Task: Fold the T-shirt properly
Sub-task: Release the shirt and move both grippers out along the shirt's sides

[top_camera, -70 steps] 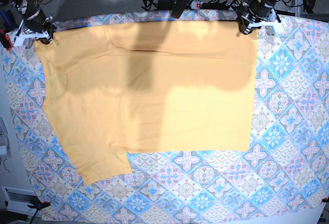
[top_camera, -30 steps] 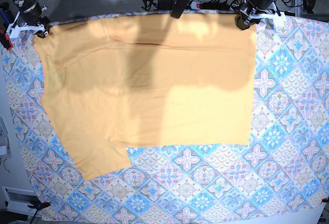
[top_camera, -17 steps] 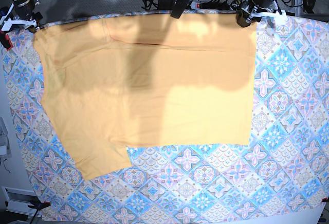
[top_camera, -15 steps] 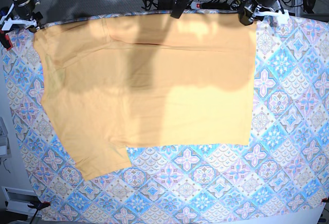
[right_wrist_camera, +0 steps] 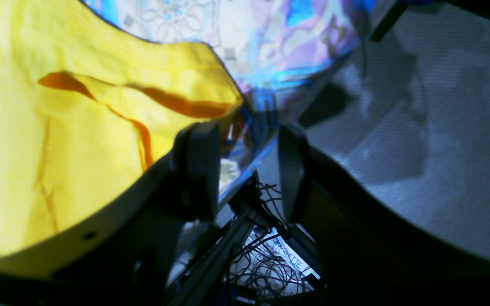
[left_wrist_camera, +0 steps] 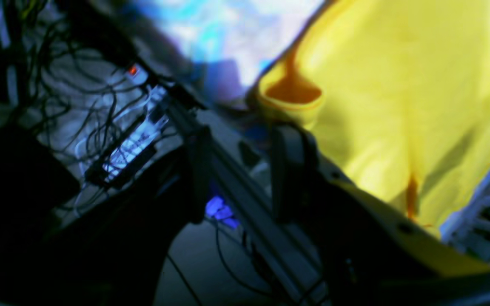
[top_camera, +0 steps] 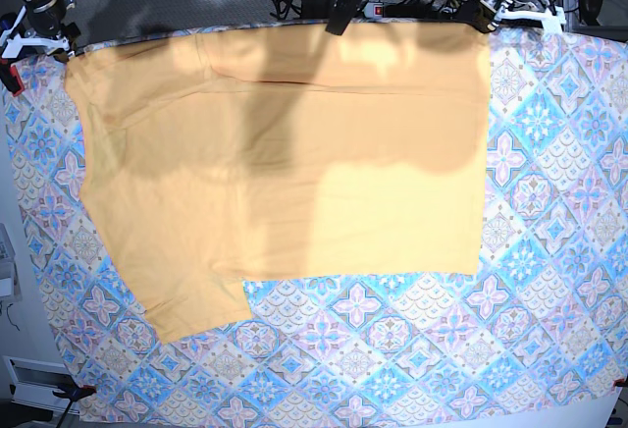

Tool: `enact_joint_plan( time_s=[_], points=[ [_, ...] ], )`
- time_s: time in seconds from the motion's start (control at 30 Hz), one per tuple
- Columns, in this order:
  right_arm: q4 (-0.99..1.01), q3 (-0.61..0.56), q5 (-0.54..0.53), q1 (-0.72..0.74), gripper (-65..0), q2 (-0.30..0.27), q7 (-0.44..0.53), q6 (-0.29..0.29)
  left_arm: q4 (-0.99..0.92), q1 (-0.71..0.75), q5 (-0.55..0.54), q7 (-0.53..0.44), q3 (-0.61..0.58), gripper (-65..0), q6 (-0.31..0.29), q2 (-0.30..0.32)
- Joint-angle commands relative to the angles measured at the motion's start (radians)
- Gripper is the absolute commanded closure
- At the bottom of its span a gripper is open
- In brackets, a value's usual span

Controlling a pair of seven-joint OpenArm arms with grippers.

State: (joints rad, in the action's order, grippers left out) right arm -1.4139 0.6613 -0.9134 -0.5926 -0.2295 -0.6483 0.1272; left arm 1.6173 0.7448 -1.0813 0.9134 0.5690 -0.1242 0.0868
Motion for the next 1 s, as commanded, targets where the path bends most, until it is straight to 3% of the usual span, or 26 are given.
enact_joint_plan(
  time_s=[0.0,0.37,0.6,0.97],
  points=[
    [-0.018,0.010,-0.006,-0.005,-22.2,-0.015,0.015,0.007,0.028,0.012,-0.012,-0.001,0.007,-22.7,-0.005,0.011],
    [-0.064,0.044,-0.006,-0.008,-22.2,-0.015,0.015,0.007,0.128,0.015,-0.018,0.002,0.007,-22.7,-0.005,0.011],
    [-0.066,0.059,-0.006,-0.005,-22.2,-0.014,0.015,0.007,0.140,0.028,-0.156,0.002,0.009,-22.7,-0.007,0.021],
    [-0.160,0.056,-0.008,0.023,-22.2,-0.012,0.015,0.007,0.232,-0.058,-0.156,-0.001,0.009,-22.7,-0.007,0.032]
  ],
)
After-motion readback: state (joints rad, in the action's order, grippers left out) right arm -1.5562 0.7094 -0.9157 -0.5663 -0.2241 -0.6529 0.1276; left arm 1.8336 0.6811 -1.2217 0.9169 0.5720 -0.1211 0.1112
